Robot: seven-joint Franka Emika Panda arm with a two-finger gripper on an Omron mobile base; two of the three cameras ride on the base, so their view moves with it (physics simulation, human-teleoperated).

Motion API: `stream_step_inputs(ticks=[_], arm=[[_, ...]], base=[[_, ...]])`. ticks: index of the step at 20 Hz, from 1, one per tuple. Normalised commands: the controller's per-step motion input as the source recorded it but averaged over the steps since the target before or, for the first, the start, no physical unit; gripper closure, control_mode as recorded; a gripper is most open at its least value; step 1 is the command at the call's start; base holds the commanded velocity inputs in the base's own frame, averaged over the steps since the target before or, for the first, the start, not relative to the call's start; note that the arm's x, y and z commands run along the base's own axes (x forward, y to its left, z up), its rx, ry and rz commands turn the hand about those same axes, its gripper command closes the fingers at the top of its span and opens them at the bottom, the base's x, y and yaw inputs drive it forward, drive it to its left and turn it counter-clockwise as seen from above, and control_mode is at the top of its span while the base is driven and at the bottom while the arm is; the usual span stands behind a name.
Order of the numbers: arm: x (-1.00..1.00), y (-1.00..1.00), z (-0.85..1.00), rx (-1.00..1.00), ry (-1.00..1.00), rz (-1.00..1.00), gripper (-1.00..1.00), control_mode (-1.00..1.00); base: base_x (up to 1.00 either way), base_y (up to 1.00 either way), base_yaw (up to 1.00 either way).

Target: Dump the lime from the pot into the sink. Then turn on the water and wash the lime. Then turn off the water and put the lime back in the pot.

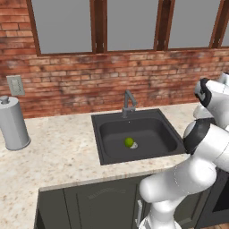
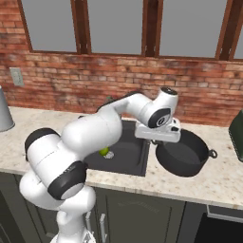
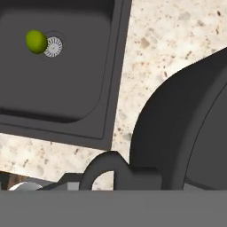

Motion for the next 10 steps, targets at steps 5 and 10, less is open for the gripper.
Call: stream_step_inputs(ticks=[5,10], arm=[[0.12,-0.32,-0.52,-0.07,0.00,0.00,1.00,-1.00],[0.15,-0.33,-0.42,-0.05,0.00,0.00,1.00,-1.00]], base=[[0.00,0.00,0.00],[0.00,0.00,0.00]])
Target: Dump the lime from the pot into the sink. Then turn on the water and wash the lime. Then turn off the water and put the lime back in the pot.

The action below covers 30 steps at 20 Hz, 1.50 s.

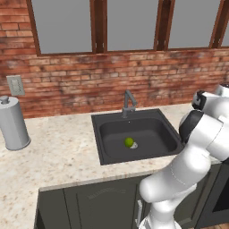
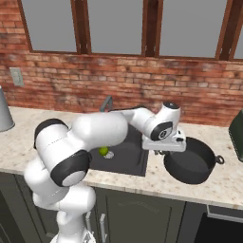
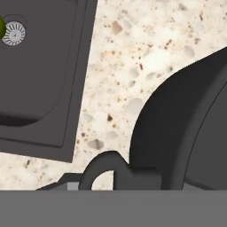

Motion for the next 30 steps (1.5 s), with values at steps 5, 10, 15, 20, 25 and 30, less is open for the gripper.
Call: stream_step_inputs(ticks=[5,10,15,20,25,30], arm=[[0.16,-0.21,-0.36,-0.02,0.00,0.00,1.00,-1.00],[0.05,-0.11,-0.32,0.00,0.00,0.00,1.00,-1.00],[0.06,-0.01,-0.26,0.00,-0.01,0.00,1.00,-1.00],[0.14,0.00,-0.23,0.00,-0.05,0.02,1.00,-1.00],[0.23,0.00,-0.19,0.00,-0.06,0.04,1.00,-1.00],[0.11,0.00,-0.10,0.00,-0.02,0.03,-1.00,-1.00]], base=[[0.00,0.00,0.00],[0.00,0.00,0.00],[0.00,0.00,0.00],[0.00,0.00,0.00],[0.00,0.00,0.00],[0.00,0.00,0.00]])
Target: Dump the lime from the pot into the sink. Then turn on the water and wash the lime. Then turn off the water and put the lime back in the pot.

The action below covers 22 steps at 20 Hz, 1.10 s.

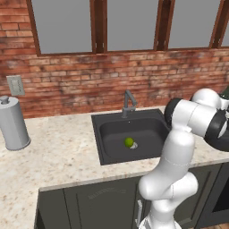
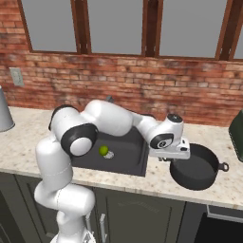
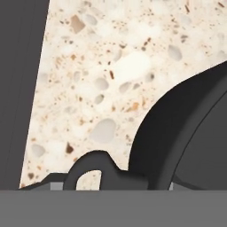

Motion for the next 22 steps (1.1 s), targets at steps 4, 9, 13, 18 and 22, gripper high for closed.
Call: stream_step_inputs(ticks=[4,9,13,18,22], arm=[[0.02,0.00,-0.03,0.00,0.00,0.02,-1.00,-1.00],[-0.02,0.00,0.07,0.00,-0.03,0.01,-1.00,-1.00],[-0.05,0.21,0.27,0.00,-0.05,0.00,-1.00,-1.00],[-0.02,0.39,0.37,0.00,-0.04,0.00,-1.00,-1.00],[-0.09,0.54,0.68,0.00,-0.12,0.00,-1.00,-1.00]], base=[[0.00,0.00,0.00],[0.00,0.00,0.00],[0.00,0.00,0.00],[0.00,0.00,0.00],[0.00,0.00,0.00]])
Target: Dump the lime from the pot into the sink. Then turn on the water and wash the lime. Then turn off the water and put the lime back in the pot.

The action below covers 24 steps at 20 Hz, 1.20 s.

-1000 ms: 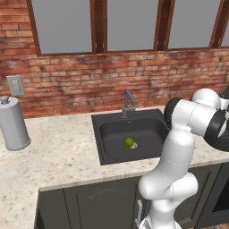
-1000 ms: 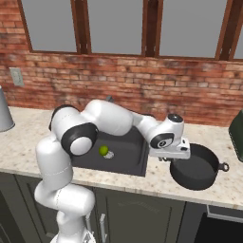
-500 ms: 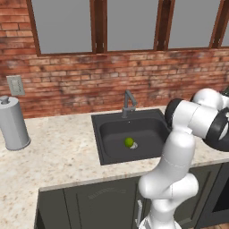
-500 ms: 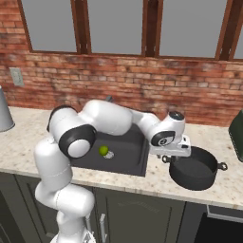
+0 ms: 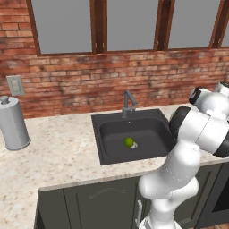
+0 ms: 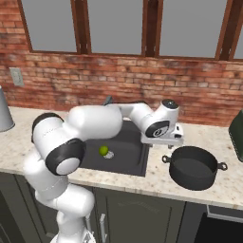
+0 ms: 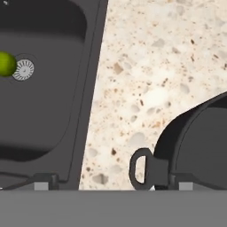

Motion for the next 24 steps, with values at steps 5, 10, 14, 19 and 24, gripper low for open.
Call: stream_step_inputs(ticks=[5,10,14,19,24], arm=[[-0.32,0.68,0.73,0.00,-0.14,0.00,-1.00,-1.00],[-0.23,0.68,0.53,0.04,-0.04,0.01,-1.00,-1.00],[-0.02,0.69,0.24,0.10,0.00,0.06,-1.00,-1.00],[0.13,0.57,0.01,0.16,0.00,0.07,-1.00,-1.00],[0.50,0.30,0.00,0.22,0.00,0.07,-1.00,-1.00]], base=[[0.00,0.00,0.00],[0.00,0.00,0.00],[0.00,0.00,0.00],[0.00,0.00,0.00],[0.00,0.00,0.00]])
